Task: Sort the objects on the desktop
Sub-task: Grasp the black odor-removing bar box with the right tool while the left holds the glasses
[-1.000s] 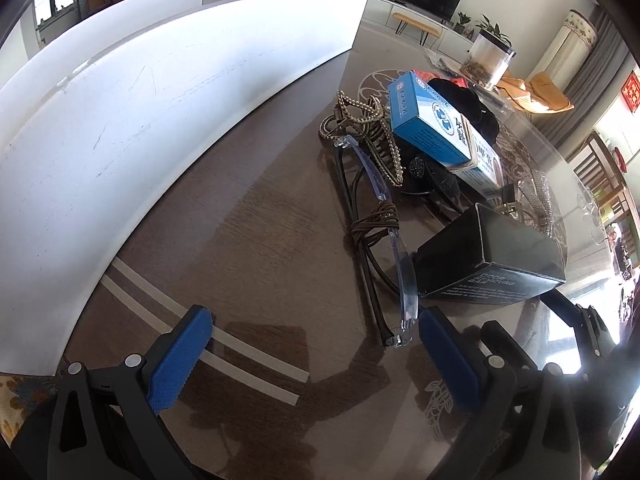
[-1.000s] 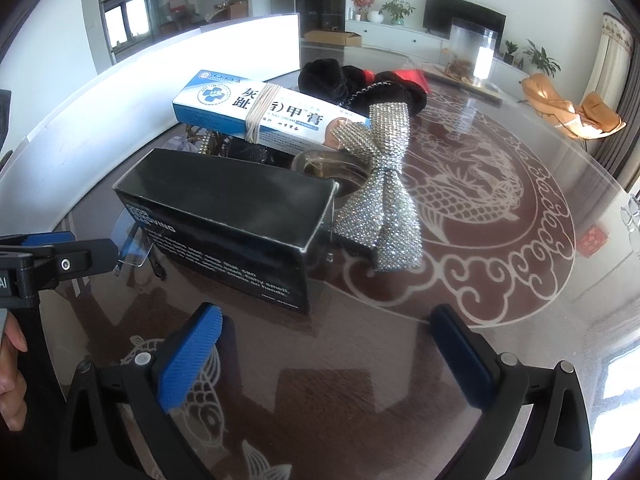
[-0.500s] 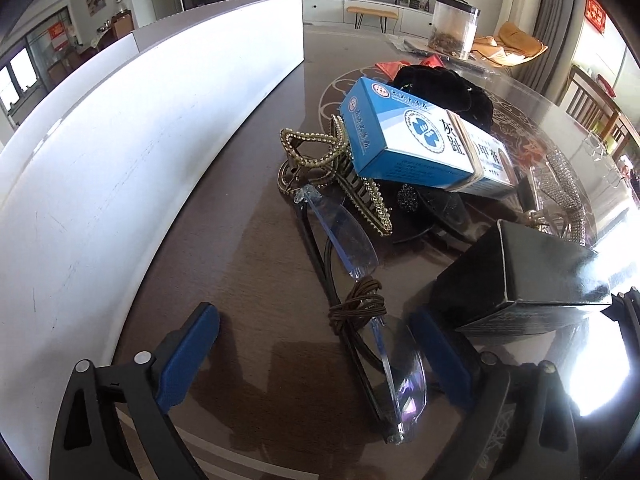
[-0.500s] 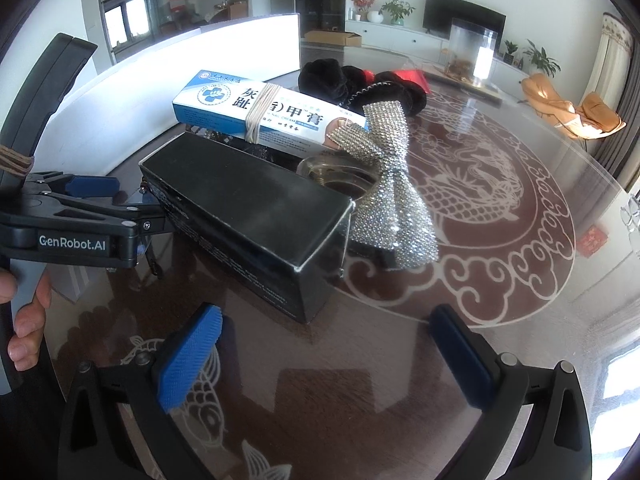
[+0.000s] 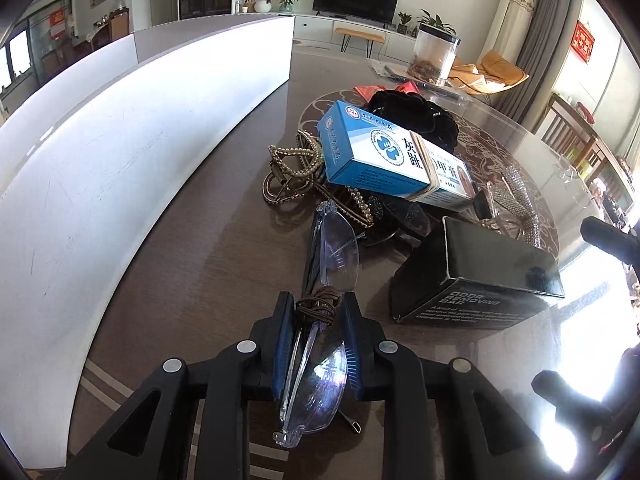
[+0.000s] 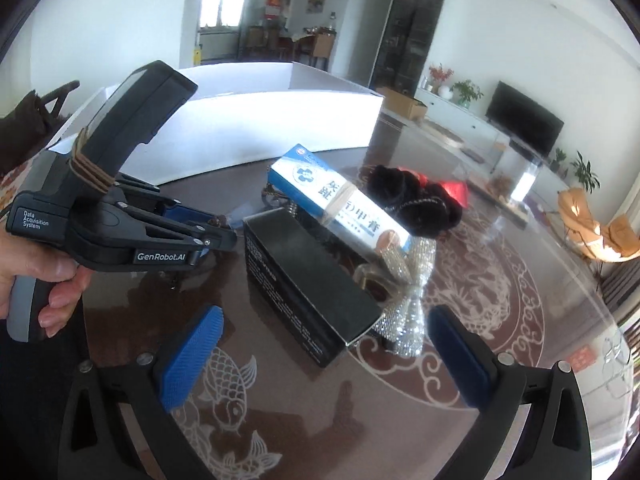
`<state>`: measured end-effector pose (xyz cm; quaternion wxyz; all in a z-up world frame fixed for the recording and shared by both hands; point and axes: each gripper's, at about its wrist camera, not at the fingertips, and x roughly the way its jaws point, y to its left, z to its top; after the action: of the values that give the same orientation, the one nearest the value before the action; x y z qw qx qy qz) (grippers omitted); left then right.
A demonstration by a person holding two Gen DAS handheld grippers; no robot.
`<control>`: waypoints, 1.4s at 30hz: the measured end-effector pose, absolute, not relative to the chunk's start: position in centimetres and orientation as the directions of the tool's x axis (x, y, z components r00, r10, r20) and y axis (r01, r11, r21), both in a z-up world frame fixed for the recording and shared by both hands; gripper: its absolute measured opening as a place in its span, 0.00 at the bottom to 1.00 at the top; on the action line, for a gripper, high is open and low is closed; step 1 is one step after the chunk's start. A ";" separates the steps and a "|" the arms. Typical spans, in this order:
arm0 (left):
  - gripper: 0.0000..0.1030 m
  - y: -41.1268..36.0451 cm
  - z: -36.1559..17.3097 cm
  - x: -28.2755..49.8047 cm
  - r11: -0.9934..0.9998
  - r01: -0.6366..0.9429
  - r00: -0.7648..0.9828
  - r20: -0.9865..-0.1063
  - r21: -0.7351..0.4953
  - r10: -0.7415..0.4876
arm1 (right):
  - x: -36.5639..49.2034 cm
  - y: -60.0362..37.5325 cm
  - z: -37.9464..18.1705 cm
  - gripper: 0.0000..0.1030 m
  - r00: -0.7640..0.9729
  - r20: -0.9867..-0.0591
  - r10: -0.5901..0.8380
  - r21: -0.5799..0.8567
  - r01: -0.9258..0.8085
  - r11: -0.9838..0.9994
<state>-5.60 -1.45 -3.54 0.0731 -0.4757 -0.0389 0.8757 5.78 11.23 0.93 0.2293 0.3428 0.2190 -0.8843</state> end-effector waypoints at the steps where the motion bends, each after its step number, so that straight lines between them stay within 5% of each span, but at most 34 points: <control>1: 0.23 -1.4 -3.6 -5.5 -0.986 -0.091 -0.537 -0.827 -0.139 0.166 | 5.1 10.4 0.9 0.99 -0.642 -0.724 -0.251 -0.253 0.586 -0.770; 3: 0.23 -1.4 -3.5 -5.5 -0.988 -0.095 -0.537 -0.829 -0.126 0.157 | 3.5 9.2 0.1 0.96 -0.593 -0.765 -0.253 -0.247 0.632 -0.735; 5: 0.23 -1.6 -3.5 -5.3 -0.988 -0.096 -0.537 -0.829 -0.120 0.153 | 2.1 8.7 -1.0 0.69 -0.534 -0.809 -0.247 -0.211 0.655 -0.725; 6: 0.23 -1.7 -3.5 -5.2 -0.988 -0.094 -0.537 -0.829 -0.122 0.153 | 1.4 8.8 -1.5 0.68 -0.509 -0.827 -0.236 -0.194 0.654 -0.732; 8: 0.23 -2.4 -3.5 -5.1 -0.986 -0.085 -0.537 -0.827 -0.144 0.167 | 1.0 9.3 -1.9 0.47 -0.476 -0.840 -0.263 -0.134 0.649 -0.749; 10: 0.23 -2.6 -3.5 -5.2 -0.980 -0.075 -0.536 -0.822 -0.182 0.194 | 0.7 10.4 -1.9 0.44 -0.430 -0.846 -0.315 -0.012 0.607 -0.795; 18: 0.23 -1.5 -3.6 -5.5 -0.975 -0.108 -0.527 -0.820 -0.195 0.223 | 2.9 21.5 -3.6 0.46 -0.335 -0.713 -0.616 0.577 0.219 -0.787; 23: 0.23 -0.9 -3.6 -5.5 -0.974 -0.124 -0.524 -0.821 -0.190 0.227 | 5.0 24.0 -3.7 0.77 -0.373 -0.808 -0.456 0.409 0.203 -0.890; 29: 0.23 -0.9 -3.6 -5.4 -0.970 -0.124 -0.519 -0.819 -0.208 0.242 | 7.0 20.5 -2.1 0.88 -0.373 -0.841 -0.392 0.250 0.374 -0.893; 32: 0.23 -0.9 -3.6 -5.3 -0.968 -0.127 -0.514 -0.820 -0.217 0.251 | 6.3 18.5 -2.9 0.88 -0.409 -0.882 -0.235 0.062 0.394 -0.917; 42: 0.23 -1.8 -2.3 -3.8 -0.932 -0.161 -0.528 -0.770 -0.323 0.358 | 3.7 16.5 -4.5 0.88 -0.323 -0.935 -0.148 -0.007 0.436 -0.900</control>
<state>-3.84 -1.84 -2.28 0.1498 -0.4621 -0.1065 0.8676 3.65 16.52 -4.47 0.1819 0.5528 0.1299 -0.8028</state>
